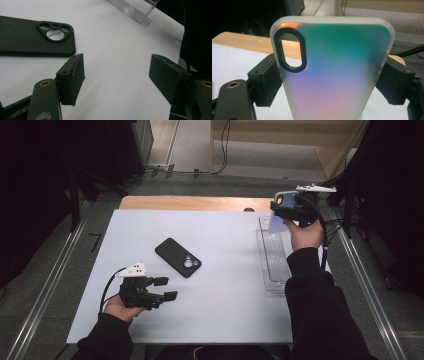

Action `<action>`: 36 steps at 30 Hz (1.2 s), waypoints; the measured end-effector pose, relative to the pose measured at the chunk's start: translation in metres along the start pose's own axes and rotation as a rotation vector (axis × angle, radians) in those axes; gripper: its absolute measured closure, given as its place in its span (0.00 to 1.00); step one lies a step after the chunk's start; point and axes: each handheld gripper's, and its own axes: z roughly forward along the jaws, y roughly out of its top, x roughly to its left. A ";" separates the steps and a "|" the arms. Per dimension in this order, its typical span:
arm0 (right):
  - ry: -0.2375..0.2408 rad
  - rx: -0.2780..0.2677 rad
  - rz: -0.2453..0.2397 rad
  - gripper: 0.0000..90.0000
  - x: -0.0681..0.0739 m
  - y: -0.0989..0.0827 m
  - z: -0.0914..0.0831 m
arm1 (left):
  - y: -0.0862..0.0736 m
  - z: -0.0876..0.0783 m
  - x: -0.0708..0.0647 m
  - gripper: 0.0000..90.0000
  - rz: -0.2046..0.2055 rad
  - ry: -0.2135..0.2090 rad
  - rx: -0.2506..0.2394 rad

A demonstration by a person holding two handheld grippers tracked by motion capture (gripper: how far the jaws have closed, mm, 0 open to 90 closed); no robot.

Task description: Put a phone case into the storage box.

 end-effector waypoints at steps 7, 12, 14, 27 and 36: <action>-0.041 0.007 -0.012 0.16 0.000 0.003 0.017 | 0.000 -0.001 0.000 0.33 -0.001 -0.001 -0.002; -0.051 0.016 0.003 0.16 -0.001 0.000 0.031 | -0.001 -0.001 0.000 0.33 -0.003 0.000 0.001; -0.050 0.020 0.021 0.16 -0.003 -0.001 0.037 | -0.001 -0.001 0.000 0.33 -0.004 -0.001 0.001; -0.084 0.053 0.076 0.16 -0.014 -0.014 0.072 | -0.002 -0.002 0.001 0.33 -0.008 -0.006 -0.002; -0.090 0.068 0.105 0.16 -0.017 -0.024 0.089 | -0.002 -0.001 0.002 0.33 -0.007 -0.010 0.001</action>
